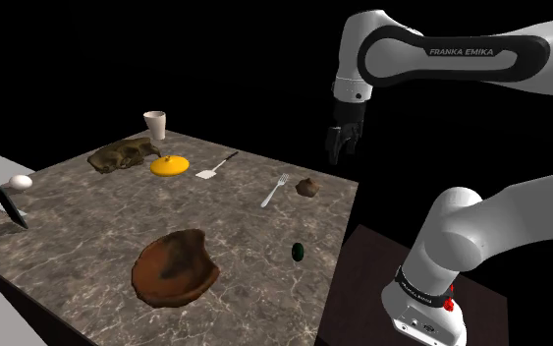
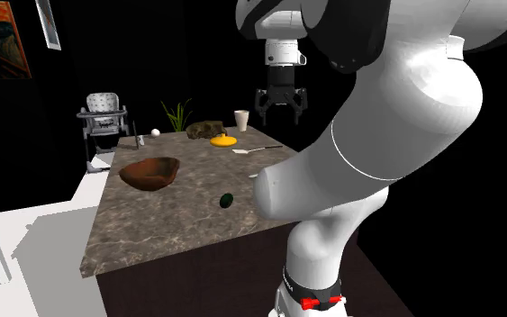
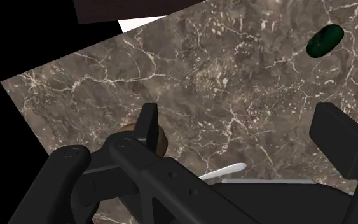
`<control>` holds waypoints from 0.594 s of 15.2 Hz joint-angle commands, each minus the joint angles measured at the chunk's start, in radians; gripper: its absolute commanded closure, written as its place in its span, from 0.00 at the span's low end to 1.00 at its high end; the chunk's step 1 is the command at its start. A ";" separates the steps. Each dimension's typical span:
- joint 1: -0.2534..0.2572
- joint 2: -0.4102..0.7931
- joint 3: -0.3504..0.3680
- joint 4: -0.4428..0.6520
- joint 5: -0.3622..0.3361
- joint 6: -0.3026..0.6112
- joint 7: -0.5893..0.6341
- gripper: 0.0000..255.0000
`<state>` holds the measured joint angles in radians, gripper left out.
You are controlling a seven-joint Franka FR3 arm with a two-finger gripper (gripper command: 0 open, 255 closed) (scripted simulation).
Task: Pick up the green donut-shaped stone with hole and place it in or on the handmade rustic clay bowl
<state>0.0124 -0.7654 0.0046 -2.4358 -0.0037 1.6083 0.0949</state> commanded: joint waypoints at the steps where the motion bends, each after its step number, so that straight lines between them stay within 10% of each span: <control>1: 0.000 0.000 0.000 0.000 0.000 0.000 0.000 0.00; 9: 0.122 -0.057 0.080 -0.257 0.065 0.298 -0.056 0.00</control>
<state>0.1171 -0.8189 0.0727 -2.6638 0.0510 1.8647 0.0453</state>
